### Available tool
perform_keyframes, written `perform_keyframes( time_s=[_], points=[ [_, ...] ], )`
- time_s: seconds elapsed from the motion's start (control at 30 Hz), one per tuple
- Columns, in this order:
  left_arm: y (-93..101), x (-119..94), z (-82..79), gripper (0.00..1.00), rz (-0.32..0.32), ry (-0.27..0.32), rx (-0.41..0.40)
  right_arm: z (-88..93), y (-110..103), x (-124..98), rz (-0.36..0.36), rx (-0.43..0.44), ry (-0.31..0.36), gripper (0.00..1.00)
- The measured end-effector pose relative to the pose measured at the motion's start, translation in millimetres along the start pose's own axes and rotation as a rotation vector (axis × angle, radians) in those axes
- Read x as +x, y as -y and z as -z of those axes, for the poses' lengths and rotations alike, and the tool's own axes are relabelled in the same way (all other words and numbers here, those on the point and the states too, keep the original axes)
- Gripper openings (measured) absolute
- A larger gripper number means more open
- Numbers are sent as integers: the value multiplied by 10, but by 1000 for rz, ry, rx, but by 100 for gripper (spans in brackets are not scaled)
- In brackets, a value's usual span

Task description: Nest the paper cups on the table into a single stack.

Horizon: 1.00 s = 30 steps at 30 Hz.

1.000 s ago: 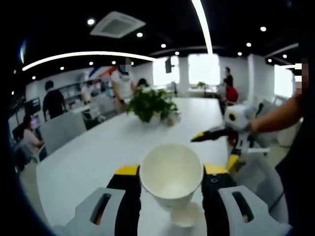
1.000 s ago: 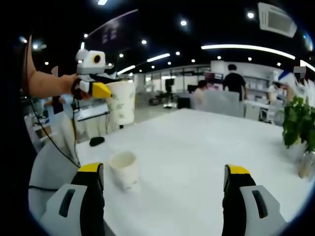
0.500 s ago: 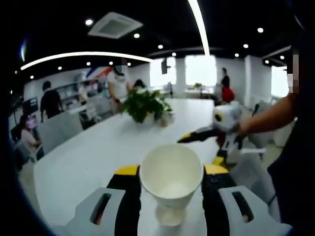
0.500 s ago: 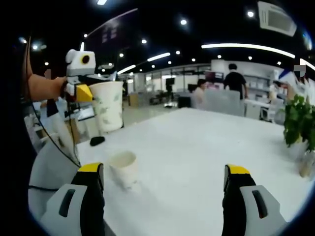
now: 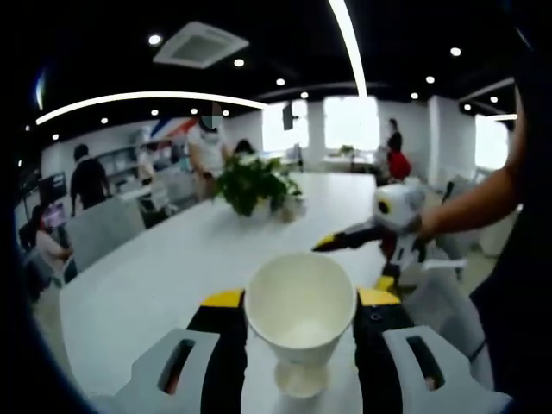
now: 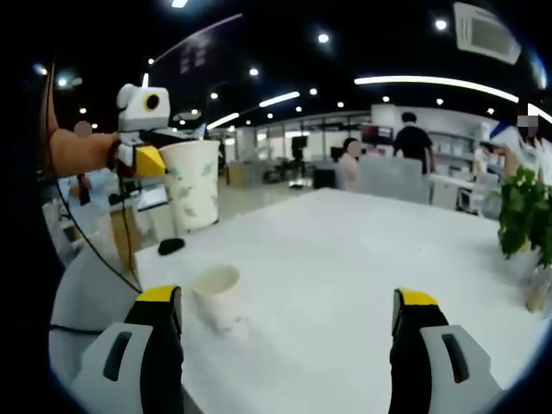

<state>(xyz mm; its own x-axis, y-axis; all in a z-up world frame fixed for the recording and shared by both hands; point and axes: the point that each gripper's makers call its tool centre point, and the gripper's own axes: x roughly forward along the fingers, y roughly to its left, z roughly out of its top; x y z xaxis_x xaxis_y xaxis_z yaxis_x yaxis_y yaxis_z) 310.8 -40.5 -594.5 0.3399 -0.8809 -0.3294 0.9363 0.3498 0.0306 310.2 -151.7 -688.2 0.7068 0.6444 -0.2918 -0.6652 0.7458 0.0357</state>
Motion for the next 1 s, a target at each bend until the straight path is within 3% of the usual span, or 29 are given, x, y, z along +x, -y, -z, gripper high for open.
perform_keyframes(
  time_s=[0.73,1.0],
  points=[
    [-31,64,270,46,-19,7,-16,55,-28,17,-6,3,-12,100],
    [-2,109,352,46,-22,36,-10,81,-36,21,-7,10,-13,100]
  ],
)
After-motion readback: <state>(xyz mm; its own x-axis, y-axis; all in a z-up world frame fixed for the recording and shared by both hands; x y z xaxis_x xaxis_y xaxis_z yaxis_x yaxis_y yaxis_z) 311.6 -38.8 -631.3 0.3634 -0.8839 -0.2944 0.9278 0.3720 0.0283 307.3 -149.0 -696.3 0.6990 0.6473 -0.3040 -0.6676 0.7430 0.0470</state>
